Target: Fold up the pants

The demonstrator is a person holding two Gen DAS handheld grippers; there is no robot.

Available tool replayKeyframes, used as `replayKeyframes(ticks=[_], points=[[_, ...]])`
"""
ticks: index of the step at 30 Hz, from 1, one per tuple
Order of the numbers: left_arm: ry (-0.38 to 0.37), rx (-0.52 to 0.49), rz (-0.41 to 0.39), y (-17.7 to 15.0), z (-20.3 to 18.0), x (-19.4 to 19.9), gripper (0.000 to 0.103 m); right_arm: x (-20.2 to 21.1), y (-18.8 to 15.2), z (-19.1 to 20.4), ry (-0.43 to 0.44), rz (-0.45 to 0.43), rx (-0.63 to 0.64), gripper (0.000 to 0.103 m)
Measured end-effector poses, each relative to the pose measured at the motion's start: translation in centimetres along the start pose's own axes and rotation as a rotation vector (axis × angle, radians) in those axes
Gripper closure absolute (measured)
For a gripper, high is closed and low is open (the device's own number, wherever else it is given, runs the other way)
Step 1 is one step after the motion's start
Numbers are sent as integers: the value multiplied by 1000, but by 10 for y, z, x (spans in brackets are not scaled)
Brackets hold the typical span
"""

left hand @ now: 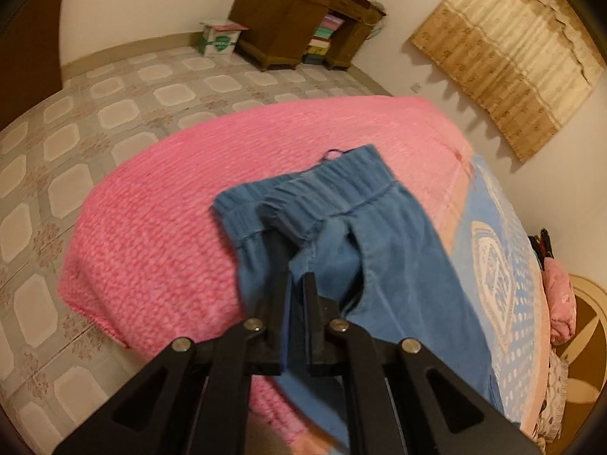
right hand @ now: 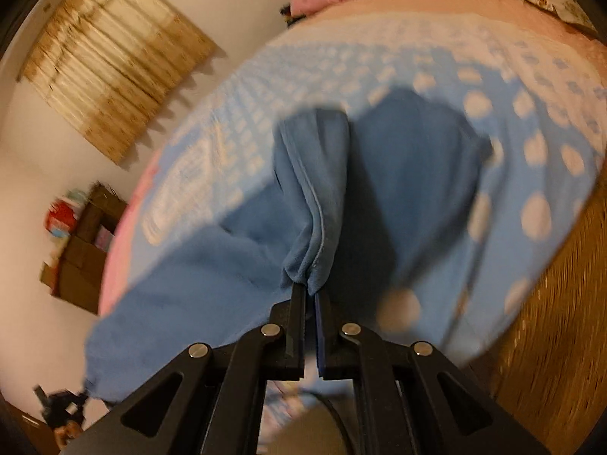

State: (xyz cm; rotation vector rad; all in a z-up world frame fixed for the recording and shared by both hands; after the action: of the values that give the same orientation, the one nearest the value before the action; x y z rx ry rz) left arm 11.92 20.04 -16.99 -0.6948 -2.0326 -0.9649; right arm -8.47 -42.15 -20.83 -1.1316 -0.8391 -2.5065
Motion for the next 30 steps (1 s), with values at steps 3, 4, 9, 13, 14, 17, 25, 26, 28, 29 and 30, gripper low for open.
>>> replayKeyframes(ticks=[3,4,9,13,14,17,25,26,28,29,30], points=[[60,16,-11,1,18,0,97,-11,-13,-19,-7,52,-55,99],[86,18,-12,1,23,1,98,-11,-12,-26,11,52,-93,99],[162,-71,-75,4,16,18,98,-7,-9,-35,-95,66,-82,81],[156,-220,-126,4,-20,28,94,27,13,-41,-147,-61,-111,72],[154,-244,-129,4,-27,26,92,36,20,-43,-122,-94,-128,62],[170,-284,-102,1,-46,8,87,54,58,-47,-44,-181,-153,43],[289,-305,-65,-17,-58,-46,87,-5,126,-49,-194,-115,20,81],[306,-310,-70,-18,-57,-50,87,-16,128,-53,-236,-103,28,81],[318,-305,-67,-19,-56,-55,86,-27,124,-64,-221,-92,1,81],[315,-297,-65,-19,-56,-55,86,-35,124,-66,-210,-84,-13,81],[316,-294,-67,-18,-56,-56,85,-35,121,-68,-225,-88,-15,81]])
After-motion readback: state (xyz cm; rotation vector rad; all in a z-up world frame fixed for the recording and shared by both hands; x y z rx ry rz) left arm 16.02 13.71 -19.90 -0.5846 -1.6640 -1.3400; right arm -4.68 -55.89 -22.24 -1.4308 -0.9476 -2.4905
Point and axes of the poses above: each gripper's, at about its wrist camera, not at the fingertips, and x roughly against the way its jaws point, z to its left, y to its top, the point moved 5 cm from there along -x, roughly the way its jaws point, and after that the axes turned 5 degrees about z, right-handed, at the moved point
